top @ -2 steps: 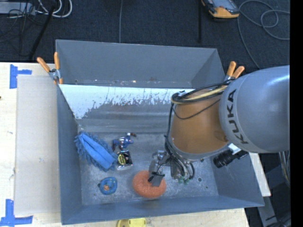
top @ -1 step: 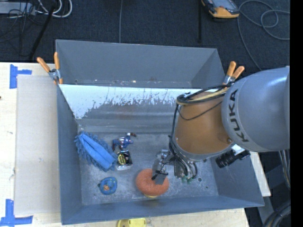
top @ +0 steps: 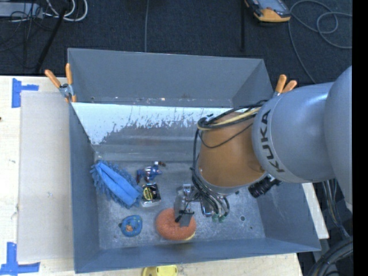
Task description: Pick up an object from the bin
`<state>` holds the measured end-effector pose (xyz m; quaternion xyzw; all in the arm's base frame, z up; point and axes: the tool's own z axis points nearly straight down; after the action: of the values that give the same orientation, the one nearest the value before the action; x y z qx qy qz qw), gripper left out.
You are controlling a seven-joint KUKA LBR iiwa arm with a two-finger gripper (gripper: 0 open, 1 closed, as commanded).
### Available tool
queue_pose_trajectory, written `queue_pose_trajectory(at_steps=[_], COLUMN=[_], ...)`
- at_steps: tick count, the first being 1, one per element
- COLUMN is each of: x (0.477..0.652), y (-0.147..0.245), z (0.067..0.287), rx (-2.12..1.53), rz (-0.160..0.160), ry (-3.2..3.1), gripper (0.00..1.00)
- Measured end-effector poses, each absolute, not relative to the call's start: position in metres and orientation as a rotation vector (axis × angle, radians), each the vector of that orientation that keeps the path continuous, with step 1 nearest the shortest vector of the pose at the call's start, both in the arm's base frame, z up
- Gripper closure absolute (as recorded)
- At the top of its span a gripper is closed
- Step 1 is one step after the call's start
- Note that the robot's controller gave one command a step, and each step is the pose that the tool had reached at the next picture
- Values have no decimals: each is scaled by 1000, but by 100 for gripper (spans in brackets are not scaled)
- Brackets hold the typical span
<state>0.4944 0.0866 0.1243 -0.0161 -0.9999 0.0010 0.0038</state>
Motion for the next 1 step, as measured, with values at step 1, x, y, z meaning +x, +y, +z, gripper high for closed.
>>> queue_pose_trajectory(at_steps=[1], x=[495], y=[87], z=[173], rx=[-23], rz=[1], ry=[-3132], gripper=[100])
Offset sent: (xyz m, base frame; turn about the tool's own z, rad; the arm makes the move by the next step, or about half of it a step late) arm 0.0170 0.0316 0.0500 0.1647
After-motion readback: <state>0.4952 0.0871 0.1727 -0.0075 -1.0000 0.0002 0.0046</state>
